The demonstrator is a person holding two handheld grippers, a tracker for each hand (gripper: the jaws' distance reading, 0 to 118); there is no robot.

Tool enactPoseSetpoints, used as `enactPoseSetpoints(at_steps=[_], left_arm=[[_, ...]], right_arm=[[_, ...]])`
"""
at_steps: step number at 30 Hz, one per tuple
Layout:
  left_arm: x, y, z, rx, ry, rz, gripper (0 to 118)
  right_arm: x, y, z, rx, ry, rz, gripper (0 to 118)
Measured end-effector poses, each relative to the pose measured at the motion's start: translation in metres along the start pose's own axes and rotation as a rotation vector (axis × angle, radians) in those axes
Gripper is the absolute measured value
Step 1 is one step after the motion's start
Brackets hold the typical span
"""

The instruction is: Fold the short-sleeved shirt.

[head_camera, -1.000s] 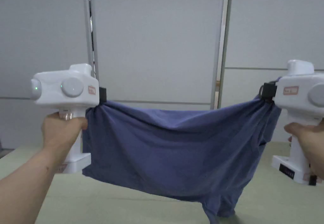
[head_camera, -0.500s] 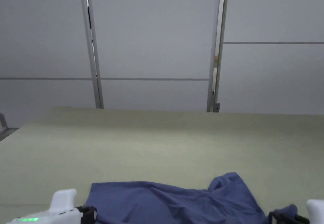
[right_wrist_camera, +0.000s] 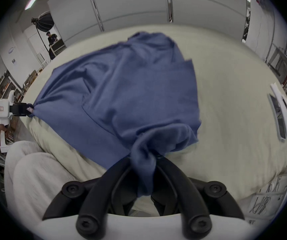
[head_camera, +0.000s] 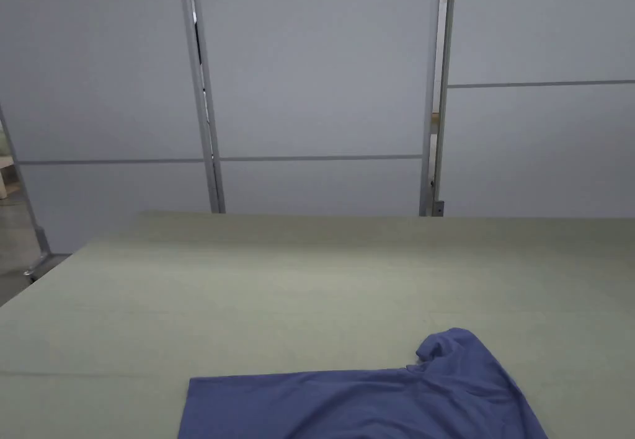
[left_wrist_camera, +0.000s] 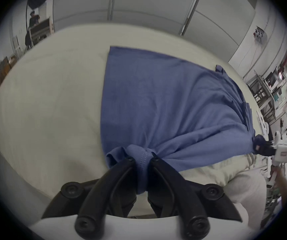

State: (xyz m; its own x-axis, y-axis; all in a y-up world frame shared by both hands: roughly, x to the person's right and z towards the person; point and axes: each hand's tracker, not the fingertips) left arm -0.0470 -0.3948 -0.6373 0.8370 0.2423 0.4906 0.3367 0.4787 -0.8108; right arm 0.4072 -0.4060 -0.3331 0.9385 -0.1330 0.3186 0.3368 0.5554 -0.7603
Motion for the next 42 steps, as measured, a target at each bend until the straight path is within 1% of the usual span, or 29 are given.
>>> enactPoseSetpoints(at_steps=[1,2,3,4,5,6,7,10,11,14,15,16,17,18,19,20,21,23,25,27,29,31,32,33,35,36,37,39,42], left_arm=[[-0.003,-0.002,0.005,0.029,-0.009,0.014,13],[-0.002,-0.004,0.013,0.052,-0.026,0.049,24],[-0.004,-0.006,0.019,0.044,-0.043,0.09,58],[-0.006,-0.007,0.025,0.027,-0.087,0.134,88],[-0.006,-0.005,0.031,-0.011,-0.104,0.167,115],[-0.012,-0.002,0.038,-0.038,-0.119,0.173,118],[-0.012,0.004,0.058,0.055,-0.107,0.168,118],[-0.004,0.032,0.13,0.367,-0.103,0.126,118],[0.002,0.042,0.156,0.451,-0.093,0.125,118],[0.024,0.068,0.239,0.728,-0.034,0.072,118],[0.032,0.07,0.264,0.839,-0.025,0.028,98],[0.041,0.072,0.284,0.914,-0.008,-0.028,62],[0.049,0.074,0.297,0.951,0.045,-0.073,17],[0.061,0.074,0.302,0.973,0.102,-0.11,0],[0.068,0.075,0.307,0.974,0.122,-0.131,0],[0.066,0.076,0.306,0.97,0.092,-0.119,0],[0.065,0.082,0.305,0.924,0.051,-0.118,0],[0.06,0.095,0.283,0.819,-0.042,-0.049,0],[0.049,0.113,0.255,0.739,-0.11,-0.005,0],[0.034,0.141,0.208,0.624,-0.102,0.023,0],[0.015,0.168,0.156,0.488,-0.167,0.08,0],[-0.007,0.191,0.098,0.38,-0.23,0.182,0],[-0.015,0.2,0.073,0.331,-0.21,0.202,0],[-0.023,0.208,0.047,0.28,-0.173,0.213,17],[-0.039,0.221,-0.003,0.182,-0.066,0.205,117],[-0.042,0.222,-0.019,0.168,-0.071,0.221,118],[-0.053,0.217,-0.042,0.158,-0.019,0.216,118],[-0.064,0.22,-0.073,0.074,0.02,0.289,118],[-0.067,0.219,-0.113,-0.03,0.006,0.348,118]], right_arm=[[0.001,0.002,0.003,0.007,0.017,0.022,39],[-0.001,0.004,0.003,-0.026,0.013,0.042,74],[-0.002,0.004,0.005,-0.1,-0.02,0.062,118],[-0.001,0.001,0.018,-0.1,-0.009,0.106,117],[0.003,0.003,0.029,-0.087,-0.019,0.102,114],[0.008,0.007,0.046,-0.043,-0.025,0.078,114],[0.019,0.012,0.05,0.027,-0.028,0.048,114],[0.029,0.046,0.113,0.343,0.023,-0.05,115],[0.003,0.07,0.165,0.456,0.033,-0.07,115],[-0.02,0.111,0.251,0.786,0.077,-0.107,118],[-0.013,0.119,0.253,0.859,0.108,-0.115,118],[-0.017,0.128,0.267,0.893,0.109,-0.143,117],[-0.02,0.136,0.278,0.911,0.091,-0.172,105],[-0.021,0.14,0.284,0.959,0.102,-0.178,81],[-0.026,0.137,0.288,1.025,0.135,-0.169,63],[-0.029,0.14,0.287,1.046,0.135,-0.179,63],[-0.03,0.139,0.285,1.057,0.09,-0.199,2],[-0.03,0.142,0.275,1.017,0.129,-0.154,2],[-0.033,0.142,0.258,1.005,0.133,-0.151,2],[-0.036,0.149,0.236,0.925,0.154,-0.12,2],[-0.036,0.152,0.212,0.867,0.16,-0.101,2],[-0.034,0.155,0.188,0.818,0.19,-0.103,2],[-0.034,0.156,0.176,0.79,0.19,-0.105,2],[-0.034,0.158,0.163,0.759,0.16,-0.107,2],[-0.032,0.163,0.141,0.701,0.121,-0.093,2],[-0.03,0.164,0.13,0.677,0.127,-0.091,2],[-0.029,0.165,0.119,0.668,0.132,-0.095,2],[-0.034,0.167,0.106,0.628,0.125,-0.095,2],[-0.037,0.166,0.085,0.588,0.109,-0.083,2]])
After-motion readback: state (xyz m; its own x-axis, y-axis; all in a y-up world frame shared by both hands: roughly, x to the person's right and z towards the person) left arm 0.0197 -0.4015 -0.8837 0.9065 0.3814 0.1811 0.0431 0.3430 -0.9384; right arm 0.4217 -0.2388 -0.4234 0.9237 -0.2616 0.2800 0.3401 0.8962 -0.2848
